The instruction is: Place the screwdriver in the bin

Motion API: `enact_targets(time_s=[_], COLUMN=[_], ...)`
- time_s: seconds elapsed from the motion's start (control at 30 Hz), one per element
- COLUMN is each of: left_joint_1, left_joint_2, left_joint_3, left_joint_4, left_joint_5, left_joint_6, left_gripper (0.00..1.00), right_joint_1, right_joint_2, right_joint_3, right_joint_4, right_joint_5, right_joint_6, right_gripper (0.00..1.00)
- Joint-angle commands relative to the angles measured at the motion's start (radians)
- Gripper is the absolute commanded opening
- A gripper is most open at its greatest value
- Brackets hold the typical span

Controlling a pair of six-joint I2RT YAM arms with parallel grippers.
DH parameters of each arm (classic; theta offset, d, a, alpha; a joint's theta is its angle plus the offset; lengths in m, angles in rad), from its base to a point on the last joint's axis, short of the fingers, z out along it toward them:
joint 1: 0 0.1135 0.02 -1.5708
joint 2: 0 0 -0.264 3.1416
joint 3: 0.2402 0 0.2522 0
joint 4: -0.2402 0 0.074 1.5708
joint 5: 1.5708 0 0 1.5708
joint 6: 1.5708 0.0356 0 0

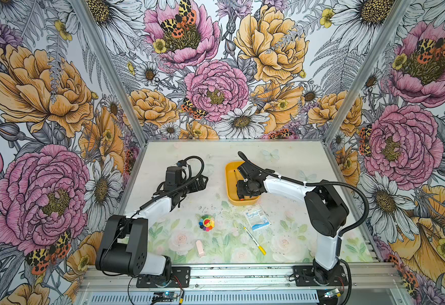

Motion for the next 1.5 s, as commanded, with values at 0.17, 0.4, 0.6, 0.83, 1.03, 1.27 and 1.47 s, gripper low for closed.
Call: enact_targets(time_s=[0.17,0.4,0.6,0.83,1.03,1.27,1.47], left_joint_1=[-0.006,-0.010,-0.006,0.029,0.086,0.128,0.142], left_joint_2=[-0.066,-0.170,-0.333,-0.453,-0.412,-0.335,-0.301], left_joint_3=[0.008,-0.020,-0.113,-0.223,-0.275,-0.313,-0.372], left_joint_4=[-0.004,0.010,0.113,0.260,0.402,0.523,0.636], left_joint_5=[-0.016,-0.174,-0.303,-0.371,-0.328,-0.314,-0.318], left_joint_6=[0.037,0.112,0.231,0.320,0.379,0.385,0.379], left_gripper=[0.99,0.99,0.99,0.99,0.99,0.99,0.99], right_joint_1=[0.001,-0.061,-0.258,-0.411,-0.516,-0.595,-0.631], right_joint_2=[-0.201,-0.391,-0.551,-0.683,-0.732,-0.740,-0.649], right_joint_3=[0.013,-0.137,-0.344,-0.574,-0.748,-0.960,-1.043], right_joint_4=[-0.030,0.005,0.160,0.395,0.651,1.046,1.278], right_joint_5=[0.066,0.266,0.232,0.247,0.201,0.173,0.181], right_joint_6=[-0.179,-0.519,-0.576,-0.676,-0.691,-0.637,-0.626], right_gripper=[0.57,0.58,0.58,0.58,0.58,0.58,0.59])
